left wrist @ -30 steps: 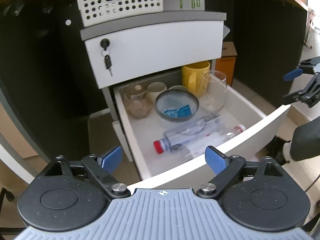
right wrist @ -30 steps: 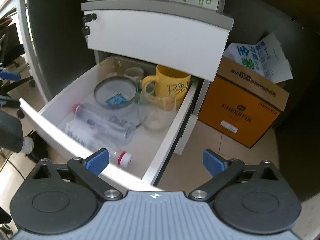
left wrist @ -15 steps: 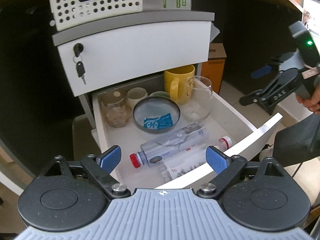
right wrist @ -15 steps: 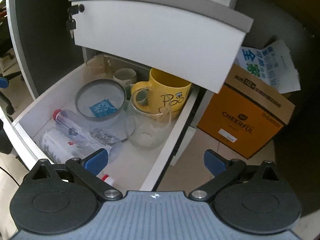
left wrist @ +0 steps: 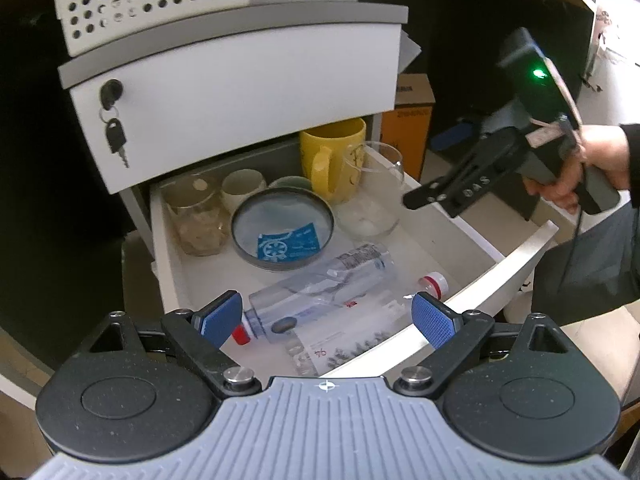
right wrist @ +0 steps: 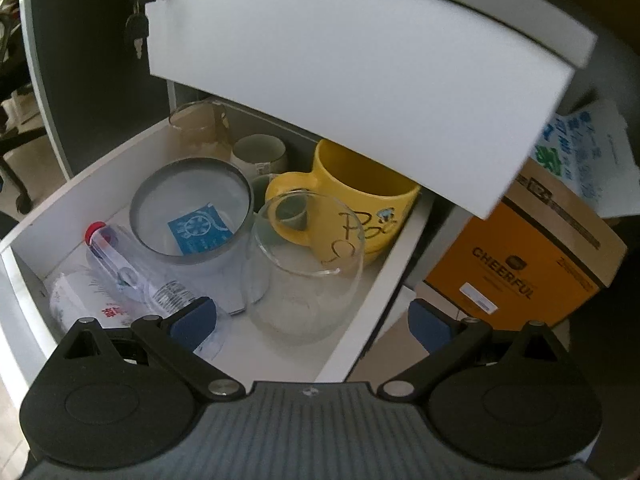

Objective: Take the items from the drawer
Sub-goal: 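Close the right tool on the clear drinking glass in the drawer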

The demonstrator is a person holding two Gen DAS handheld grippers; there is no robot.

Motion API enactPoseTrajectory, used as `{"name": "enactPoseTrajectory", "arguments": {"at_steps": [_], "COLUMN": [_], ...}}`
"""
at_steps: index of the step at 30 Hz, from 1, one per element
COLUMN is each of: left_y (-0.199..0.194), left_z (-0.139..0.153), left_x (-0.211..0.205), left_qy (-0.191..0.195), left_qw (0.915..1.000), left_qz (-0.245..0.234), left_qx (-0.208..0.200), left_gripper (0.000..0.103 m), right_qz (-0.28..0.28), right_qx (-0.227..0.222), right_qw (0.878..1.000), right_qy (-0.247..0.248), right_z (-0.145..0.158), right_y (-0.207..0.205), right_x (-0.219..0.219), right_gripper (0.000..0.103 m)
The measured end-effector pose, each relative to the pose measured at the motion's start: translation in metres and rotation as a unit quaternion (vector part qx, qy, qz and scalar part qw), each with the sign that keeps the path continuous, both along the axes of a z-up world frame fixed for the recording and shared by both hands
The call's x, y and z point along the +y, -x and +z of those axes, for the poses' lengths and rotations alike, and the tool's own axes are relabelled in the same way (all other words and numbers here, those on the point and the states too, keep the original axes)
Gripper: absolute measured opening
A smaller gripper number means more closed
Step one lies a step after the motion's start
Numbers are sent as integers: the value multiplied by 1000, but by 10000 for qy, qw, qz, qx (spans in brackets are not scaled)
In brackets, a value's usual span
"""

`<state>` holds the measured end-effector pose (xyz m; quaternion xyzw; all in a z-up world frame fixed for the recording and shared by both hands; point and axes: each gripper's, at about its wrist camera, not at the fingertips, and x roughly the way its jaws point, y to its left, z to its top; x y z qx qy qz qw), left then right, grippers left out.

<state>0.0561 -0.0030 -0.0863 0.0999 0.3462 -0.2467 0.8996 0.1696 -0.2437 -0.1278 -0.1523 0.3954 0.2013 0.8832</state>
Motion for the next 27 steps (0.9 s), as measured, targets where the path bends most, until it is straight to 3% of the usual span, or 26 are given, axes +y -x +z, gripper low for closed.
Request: {"name": "enactPoseTrajectory", "arguments": {"at_steps": [21, 27], "left_y": [-28, -37], "left_z": [-15, -18], "left_x": [-14, -18], "left_qy": [87, 52], "left_qw": [9996, 9996], "left_qz": [11, -22], "left_qx": [271, 265], "left_gripper": [93, 93], "right_qz": [542, 635], "right_qx": [313, 361], "right_qw": [9980, 9973], "right_qy": [-109, -95], "right_z": [-34, -41], "right_y": [-44, -49], "right_x": [13, 17], "right_gripper": [102, 96]}}
